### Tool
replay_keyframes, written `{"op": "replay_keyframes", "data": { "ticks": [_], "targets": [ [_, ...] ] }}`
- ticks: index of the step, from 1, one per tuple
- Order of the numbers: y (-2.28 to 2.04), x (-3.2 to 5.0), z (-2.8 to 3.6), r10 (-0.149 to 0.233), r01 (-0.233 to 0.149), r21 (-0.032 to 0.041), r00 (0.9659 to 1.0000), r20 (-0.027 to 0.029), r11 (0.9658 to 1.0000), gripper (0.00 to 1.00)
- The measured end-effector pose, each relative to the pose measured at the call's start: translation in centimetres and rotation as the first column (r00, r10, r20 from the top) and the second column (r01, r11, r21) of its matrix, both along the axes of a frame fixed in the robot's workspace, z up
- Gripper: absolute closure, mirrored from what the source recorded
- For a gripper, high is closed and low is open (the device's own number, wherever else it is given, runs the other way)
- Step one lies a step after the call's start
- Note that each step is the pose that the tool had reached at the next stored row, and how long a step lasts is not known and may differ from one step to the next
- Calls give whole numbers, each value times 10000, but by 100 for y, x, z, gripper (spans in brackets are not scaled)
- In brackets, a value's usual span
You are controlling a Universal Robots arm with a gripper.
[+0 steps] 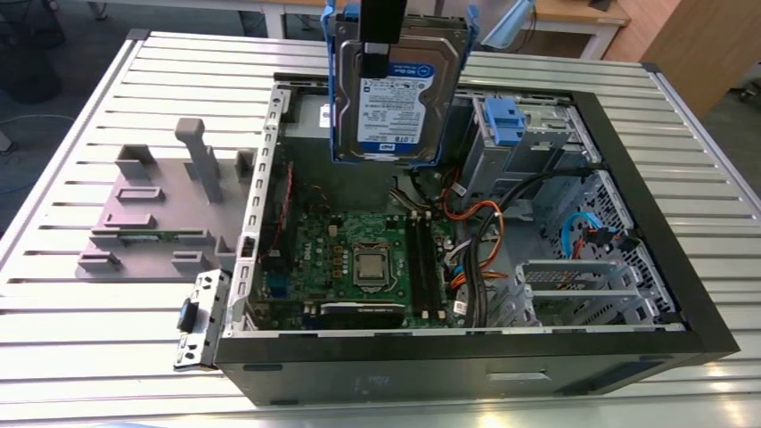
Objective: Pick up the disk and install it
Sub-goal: 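Pick up the disk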
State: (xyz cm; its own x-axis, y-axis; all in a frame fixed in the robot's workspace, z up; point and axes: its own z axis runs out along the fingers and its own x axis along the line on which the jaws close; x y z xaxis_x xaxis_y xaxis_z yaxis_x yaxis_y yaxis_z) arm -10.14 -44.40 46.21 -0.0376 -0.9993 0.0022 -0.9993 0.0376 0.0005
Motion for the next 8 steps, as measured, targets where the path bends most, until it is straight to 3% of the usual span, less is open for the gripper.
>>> {"op": "replay_keyframes", "data": {
  "ticks": [8],
  "targets": [
    [-22,0,0,0,0,0,10000,0,10000,64]
  ]
}}
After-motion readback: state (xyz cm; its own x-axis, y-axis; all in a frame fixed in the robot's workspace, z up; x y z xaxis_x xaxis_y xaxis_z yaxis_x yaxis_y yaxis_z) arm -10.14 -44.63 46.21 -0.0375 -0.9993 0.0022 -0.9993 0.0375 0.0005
